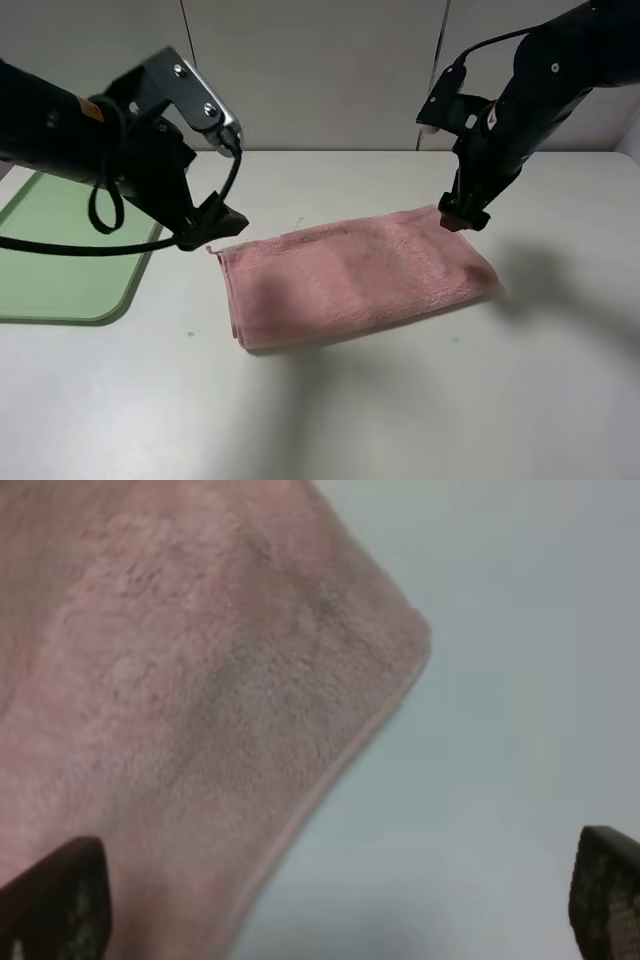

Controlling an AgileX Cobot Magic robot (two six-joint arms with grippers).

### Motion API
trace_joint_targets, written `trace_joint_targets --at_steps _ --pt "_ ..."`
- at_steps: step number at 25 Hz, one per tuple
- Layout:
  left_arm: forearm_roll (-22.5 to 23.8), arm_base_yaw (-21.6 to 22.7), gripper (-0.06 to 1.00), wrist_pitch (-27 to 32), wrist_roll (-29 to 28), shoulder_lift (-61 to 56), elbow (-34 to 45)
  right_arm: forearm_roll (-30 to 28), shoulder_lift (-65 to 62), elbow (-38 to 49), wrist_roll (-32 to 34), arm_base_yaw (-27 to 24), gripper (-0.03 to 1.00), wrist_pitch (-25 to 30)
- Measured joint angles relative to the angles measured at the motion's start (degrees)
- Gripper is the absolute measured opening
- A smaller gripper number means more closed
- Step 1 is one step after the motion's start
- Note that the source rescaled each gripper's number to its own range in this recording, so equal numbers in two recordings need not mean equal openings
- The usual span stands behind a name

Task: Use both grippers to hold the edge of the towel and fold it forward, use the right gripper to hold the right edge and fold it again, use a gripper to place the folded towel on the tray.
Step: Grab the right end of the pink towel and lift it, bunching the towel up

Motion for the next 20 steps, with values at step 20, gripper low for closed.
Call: trace_joint_targets --at_steps 20 --pt "10.3 0.0 1.0 38.2 -29.4 -44.2 2.9 8.0 -1.1 -0.2 20.1 0.0 1.0 12.9"
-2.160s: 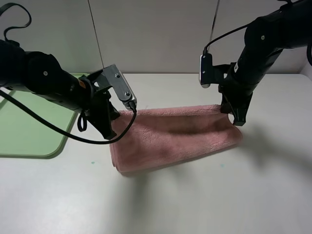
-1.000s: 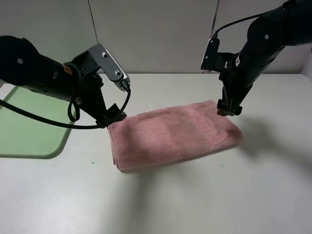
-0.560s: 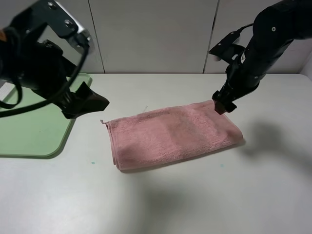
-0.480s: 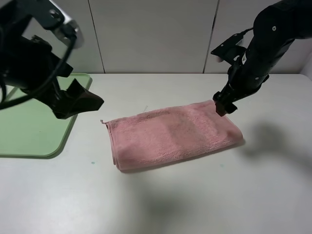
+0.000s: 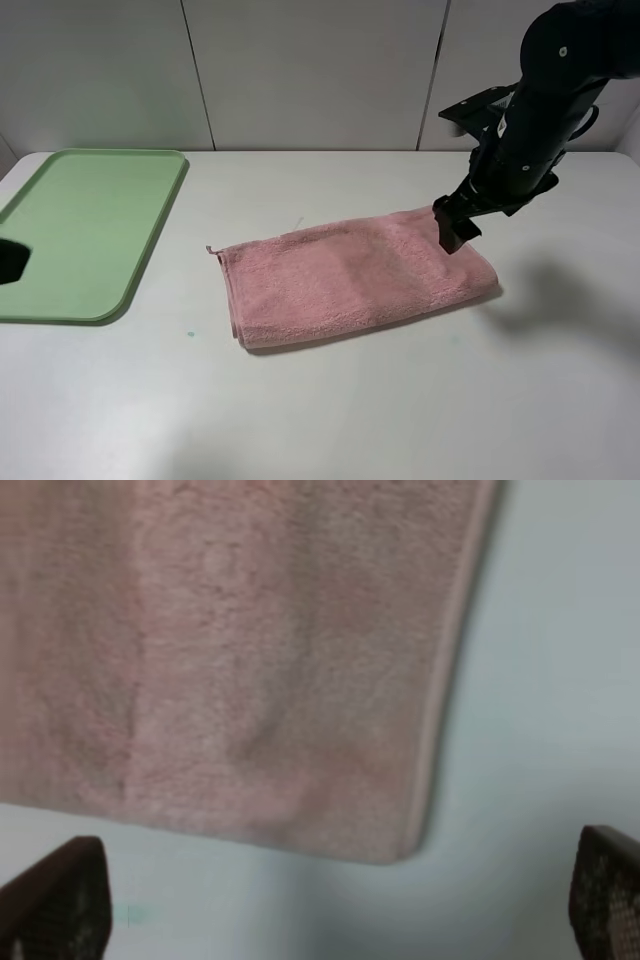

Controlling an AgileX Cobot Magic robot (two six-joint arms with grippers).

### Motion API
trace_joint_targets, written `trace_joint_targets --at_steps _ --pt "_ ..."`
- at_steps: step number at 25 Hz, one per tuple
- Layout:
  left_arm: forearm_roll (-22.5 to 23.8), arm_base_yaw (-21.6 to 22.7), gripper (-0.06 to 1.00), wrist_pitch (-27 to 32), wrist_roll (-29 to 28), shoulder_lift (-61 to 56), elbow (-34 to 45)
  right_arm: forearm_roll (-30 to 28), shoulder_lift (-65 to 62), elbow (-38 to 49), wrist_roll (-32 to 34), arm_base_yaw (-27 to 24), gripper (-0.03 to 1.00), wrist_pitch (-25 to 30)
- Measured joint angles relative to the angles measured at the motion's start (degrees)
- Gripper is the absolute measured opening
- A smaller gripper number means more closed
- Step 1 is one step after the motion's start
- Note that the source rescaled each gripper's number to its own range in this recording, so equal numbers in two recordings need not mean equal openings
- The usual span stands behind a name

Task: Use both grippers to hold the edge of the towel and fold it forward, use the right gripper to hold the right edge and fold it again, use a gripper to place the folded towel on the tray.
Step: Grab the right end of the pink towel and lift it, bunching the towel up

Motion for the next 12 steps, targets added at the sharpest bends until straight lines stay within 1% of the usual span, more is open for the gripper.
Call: trace_joint_targets --at_steps 5,9,12 --pt "0.2 0.0 1.0 7.0 -3.4 -14.3 3.6 0.4 0.0 0.0 0.0 0.0 1.0 -0.1" --pt "0.2 0.0 1.0 9.7 -6.4 -24.8 6.3 0.5 0.0 0.0 0.0 0.0 1.0 -0.4" --pt "0.3 0.0 1.0 11.6 -8.3 -30.5 9.0 0.5 0.0 0.0 0.0 0.0 1.0 -0.5"
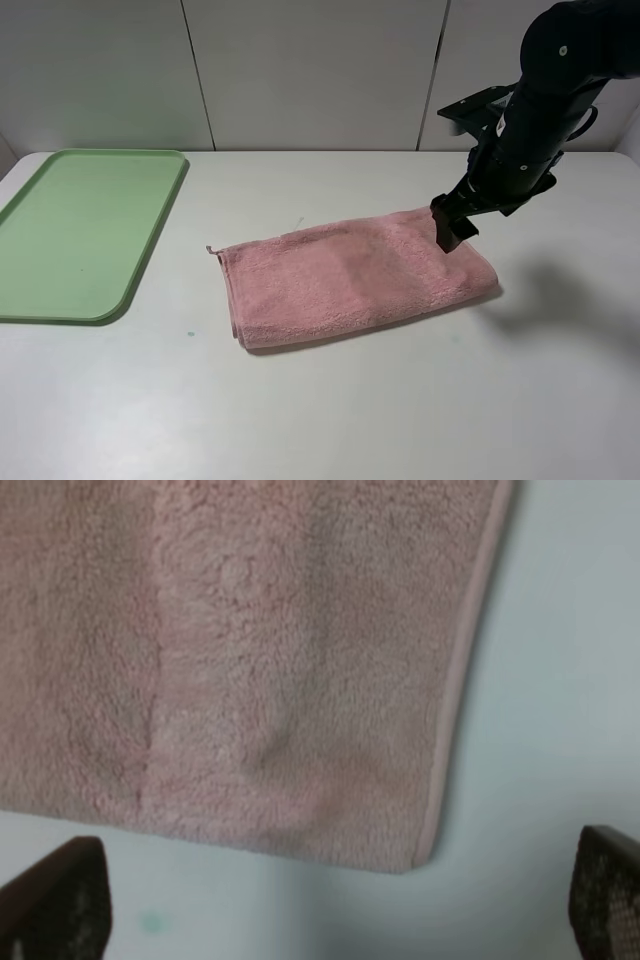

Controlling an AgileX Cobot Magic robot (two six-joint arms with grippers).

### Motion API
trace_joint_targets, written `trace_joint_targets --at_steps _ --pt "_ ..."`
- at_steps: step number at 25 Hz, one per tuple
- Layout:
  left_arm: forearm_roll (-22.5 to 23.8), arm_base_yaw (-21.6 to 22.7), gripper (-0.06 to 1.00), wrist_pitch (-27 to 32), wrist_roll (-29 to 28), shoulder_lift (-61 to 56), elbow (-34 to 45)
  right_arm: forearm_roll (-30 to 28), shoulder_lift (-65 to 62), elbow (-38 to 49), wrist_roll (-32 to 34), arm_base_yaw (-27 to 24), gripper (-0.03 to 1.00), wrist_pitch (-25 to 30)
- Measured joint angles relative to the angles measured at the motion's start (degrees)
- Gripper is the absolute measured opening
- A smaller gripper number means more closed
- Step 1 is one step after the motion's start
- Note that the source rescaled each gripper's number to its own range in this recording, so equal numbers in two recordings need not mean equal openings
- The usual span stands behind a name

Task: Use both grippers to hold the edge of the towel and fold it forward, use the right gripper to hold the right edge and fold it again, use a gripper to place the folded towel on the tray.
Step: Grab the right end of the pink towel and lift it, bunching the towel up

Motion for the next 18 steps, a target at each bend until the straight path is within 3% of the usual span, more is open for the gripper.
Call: trace_joint_targets --at_steps 7,18 --pt "4.8 0.0 1.0 0.5 -6.1 -5.7 5.2 0.0 0.0 0.0 0.0 0.0 1.0 -0.1" --pt "7.4 1.3 1.0 0.5 -6.6 -6.1 5.3 0.8 0.0 0.0 3.9 0.0 1.0 -1.0"
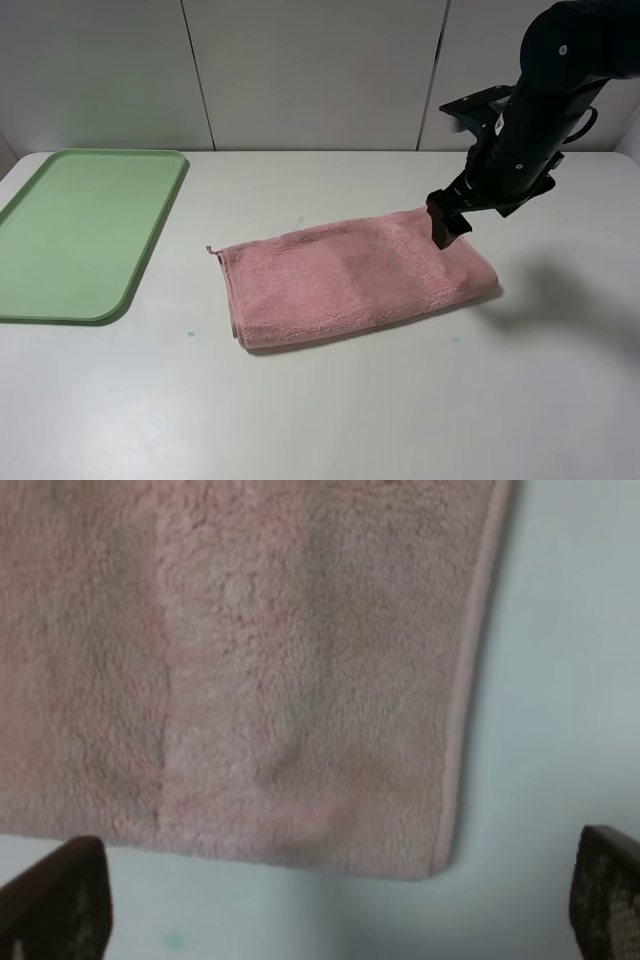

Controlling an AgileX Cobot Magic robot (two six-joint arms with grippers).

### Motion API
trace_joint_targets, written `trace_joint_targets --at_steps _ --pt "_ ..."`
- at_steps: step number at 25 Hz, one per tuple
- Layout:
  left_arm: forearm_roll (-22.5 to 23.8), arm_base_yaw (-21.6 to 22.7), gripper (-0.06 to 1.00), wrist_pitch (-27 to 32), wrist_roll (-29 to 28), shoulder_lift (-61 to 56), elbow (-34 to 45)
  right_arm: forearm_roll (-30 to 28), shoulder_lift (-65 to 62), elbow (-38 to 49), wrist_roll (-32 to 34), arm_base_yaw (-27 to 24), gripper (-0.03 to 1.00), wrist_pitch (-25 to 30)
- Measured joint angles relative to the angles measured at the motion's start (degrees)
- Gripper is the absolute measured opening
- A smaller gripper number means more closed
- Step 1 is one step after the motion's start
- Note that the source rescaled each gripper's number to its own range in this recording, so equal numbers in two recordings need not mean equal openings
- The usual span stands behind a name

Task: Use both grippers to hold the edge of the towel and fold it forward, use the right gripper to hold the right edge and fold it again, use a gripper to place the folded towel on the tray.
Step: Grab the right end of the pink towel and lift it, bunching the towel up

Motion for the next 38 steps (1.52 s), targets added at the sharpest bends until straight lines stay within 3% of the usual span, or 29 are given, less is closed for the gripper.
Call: trace_joint_targets --at_steps 14,20,24,31,38 --pt "0.0 25.6 1.0 0.0 0.0 0.0 0.0 -0.3 2.1 0.0 4.9 0.0 1.0 -8.0" --pt "0.0 32.7 1.0 0.0 0.0 0.0 0.0 -0.3 7.7 0.0 5.0 0.0 1.0 -11.3" --pt "0.0 35.1 1.0 0.0 0.0 0.0 0.0 -0.2 9.7 0.0 5.3 -1.3 1.0 -12.2" --pt "0.0 35.1 1.0 0.0 0.0 0.0 0.0 -0.1 11.5 0.0 5.2 -6.5 1.0 -13.1" --pt "0.0 35.1 1.0 0.0 0.0 0.0 0.0 1.0 13.5 0.0 3.8 -6.9 1.0 -13.4"
